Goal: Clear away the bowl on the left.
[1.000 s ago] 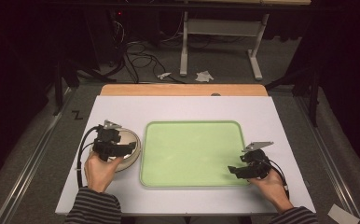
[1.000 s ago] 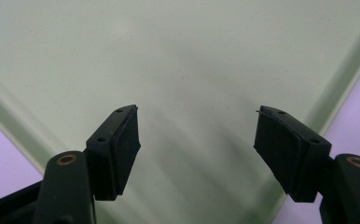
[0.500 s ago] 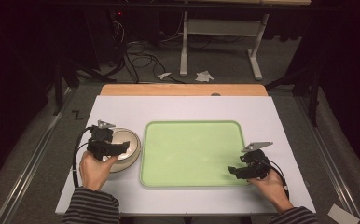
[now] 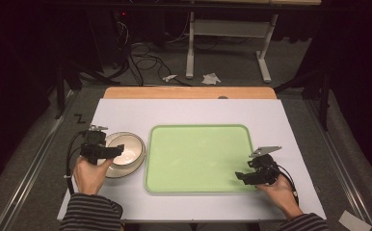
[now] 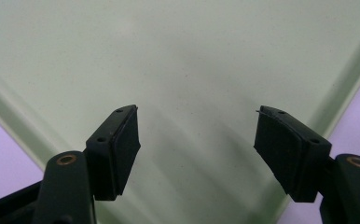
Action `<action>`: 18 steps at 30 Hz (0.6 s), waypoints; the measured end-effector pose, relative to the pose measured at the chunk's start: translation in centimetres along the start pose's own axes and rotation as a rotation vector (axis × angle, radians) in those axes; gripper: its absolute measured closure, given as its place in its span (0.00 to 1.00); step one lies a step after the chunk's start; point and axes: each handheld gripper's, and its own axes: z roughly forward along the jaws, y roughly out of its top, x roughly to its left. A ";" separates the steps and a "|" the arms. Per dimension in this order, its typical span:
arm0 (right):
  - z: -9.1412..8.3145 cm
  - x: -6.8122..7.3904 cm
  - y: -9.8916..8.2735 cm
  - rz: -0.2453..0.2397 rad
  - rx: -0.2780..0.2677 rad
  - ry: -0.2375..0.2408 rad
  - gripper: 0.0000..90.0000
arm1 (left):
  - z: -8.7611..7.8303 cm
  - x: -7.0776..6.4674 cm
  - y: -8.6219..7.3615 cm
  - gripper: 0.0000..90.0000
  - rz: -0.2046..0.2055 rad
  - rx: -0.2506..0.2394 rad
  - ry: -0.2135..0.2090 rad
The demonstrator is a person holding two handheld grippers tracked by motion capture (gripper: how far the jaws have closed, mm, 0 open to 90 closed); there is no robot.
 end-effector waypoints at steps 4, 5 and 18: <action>0.1 0.0 0.0 -0.009 -0.007 -0.001 0.36 | 0.2 0.7 0.1 0.34 -0.010 0.000 0.027; 0.1 0.1 0.0 -0.007 -0.008 -0.002 0.36 | 0.3 0.9 0.1 0.34 -0.014 0.004 0.031; 0.1 0.2 0.0 -0.009 0.001 0.008 0.36 | 1.7 2.6 -0.1 0.41 -0.097 0.072 0.060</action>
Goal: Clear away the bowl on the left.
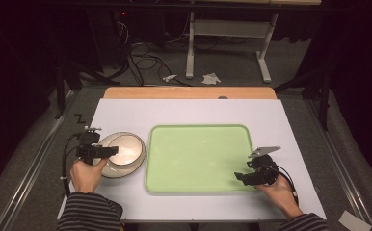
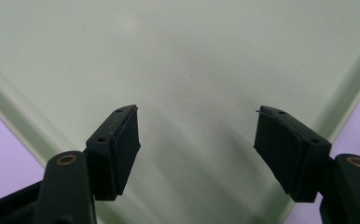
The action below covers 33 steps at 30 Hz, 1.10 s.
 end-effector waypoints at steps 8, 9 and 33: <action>0.1 0.0 0.0 -0.002 0.005 0.000 0.36 | 0.8 0.3 -0.4 0.46 -0.007 0.045 0.005; 0.1 0.0 0.0 -0.002 0.006 -0.001 0.36 | 0.9 0.4 -0.4 0.47 -0.001 0.055 0.005; 0.2 0.2 0.0 -0.008 0.014 -0.001 0.36 | 1.3 0.5 -0.5 0.68 -0.067 0.143 -0.033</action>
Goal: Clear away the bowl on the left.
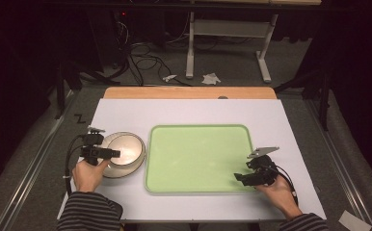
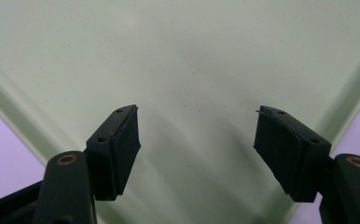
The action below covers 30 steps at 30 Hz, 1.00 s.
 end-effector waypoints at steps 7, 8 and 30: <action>0.1 0.0 0.0 0.000 0.003 -0.001 0.36 | 0.1 0.1 0.0 0.71 0.000 0.010 0.008; 0.1 0.0 0.0 -0.006 0.003 -0.001 0.36 | 0.1 0.1 0.0 0.71 -0.002 0.007 0.009; 0.2 0.1 0.0 -0.007 0.008 -0.002 0.36 | 0.1 0.1 0.0 0.83 -0.010 0.017 0.012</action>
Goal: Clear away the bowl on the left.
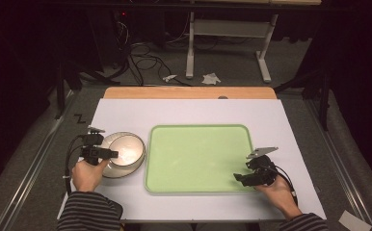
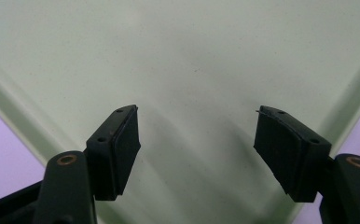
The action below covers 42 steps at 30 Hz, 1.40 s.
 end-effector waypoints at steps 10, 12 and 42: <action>0.0 0.0 0.0 -0.004 0.000 0.001 0.36 | -0.1 0.0 0.1 0.88 -0.002 -0.002 0.001; -0.1 0.0 0.0 0.001 0.001 -0.001 0.36 | -0.1 0.0 0.1 0.89 -0.003 -0.003 0.000; -0.1 0.0 0.0 -0.005 -0.002 -0.002 0.36 | -1.8 0.0 1.2 0.91 -0.021 -0.064 -0.069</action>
